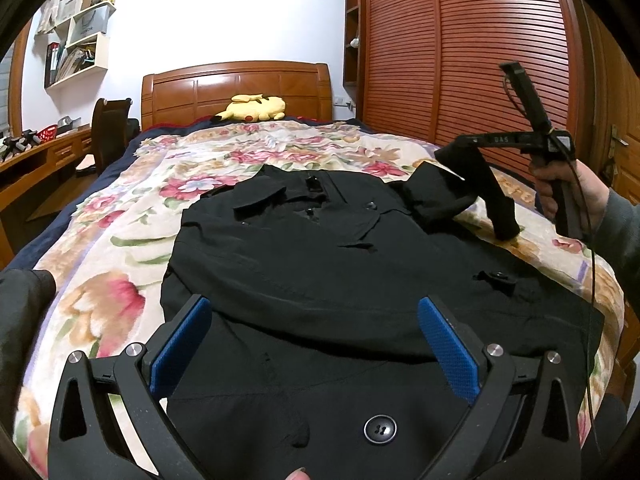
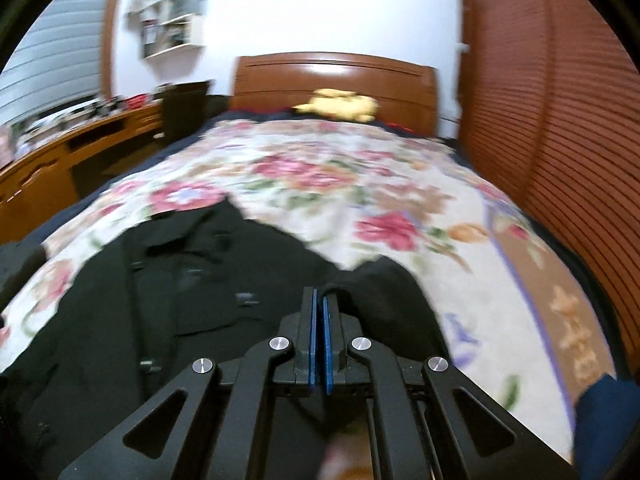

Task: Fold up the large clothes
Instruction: 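Close the right tool on the sleeve cuff and lift it, then fold the held sleeve across the coat front and open the right tool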

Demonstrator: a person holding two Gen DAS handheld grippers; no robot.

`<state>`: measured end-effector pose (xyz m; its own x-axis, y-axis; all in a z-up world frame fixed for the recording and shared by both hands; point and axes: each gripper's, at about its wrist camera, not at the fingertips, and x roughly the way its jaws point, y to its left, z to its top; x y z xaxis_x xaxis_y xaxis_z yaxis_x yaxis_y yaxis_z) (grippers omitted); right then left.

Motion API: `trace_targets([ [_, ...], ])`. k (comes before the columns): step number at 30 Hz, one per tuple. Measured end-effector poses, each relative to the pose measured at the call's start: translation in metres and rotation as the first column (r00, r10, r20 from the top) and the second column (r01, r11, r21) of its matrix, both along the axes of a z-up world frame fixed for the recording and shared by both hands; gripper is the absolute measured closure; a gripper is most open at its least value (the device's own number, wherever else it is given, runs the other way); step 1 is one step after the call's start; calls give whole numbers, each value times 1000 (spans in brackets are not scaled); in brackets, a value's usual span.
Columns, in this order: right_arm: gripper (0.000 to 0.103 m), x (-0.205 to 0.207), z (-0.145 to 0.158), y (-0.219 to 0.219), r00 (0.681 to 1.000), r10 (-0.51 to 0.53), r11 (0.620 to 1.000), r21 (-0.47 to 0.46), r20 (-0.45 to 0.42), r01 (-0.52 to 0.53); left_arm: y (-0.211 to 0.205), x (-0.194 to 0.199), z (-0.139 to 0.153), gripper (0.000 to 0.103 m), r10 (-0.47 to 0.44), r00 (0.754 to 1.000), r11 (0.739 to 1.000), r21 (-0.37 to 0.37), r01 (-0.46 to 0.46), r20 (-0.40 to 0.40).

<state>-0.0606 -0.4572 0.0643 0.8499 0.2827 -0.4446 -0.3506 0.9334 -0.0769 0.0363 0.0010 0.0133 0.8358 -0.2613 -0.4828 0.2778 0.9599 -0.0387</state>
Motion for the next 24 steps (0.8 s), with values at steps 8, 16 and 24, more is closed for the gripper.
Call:
trace_targets([
  [8, 100, -35, -1, 37, 987, 161, 987, -15, -16, -161, 9, -2, 1, 0, 12, 1000, 1000, -6, -12, 2],
  [16, 100, -31, -23, 43, 967, 221, 974, -13, -131, -224, 11, -5, 2, 0, 9, 1000, 1000, -3, -9, 6],
  [24, 100, -39, -51, 42, 942, 231, 970, -14, -242, -242, 11, -6, 4, 0, 10, 1000, 1000, -5, -10, 4],
])
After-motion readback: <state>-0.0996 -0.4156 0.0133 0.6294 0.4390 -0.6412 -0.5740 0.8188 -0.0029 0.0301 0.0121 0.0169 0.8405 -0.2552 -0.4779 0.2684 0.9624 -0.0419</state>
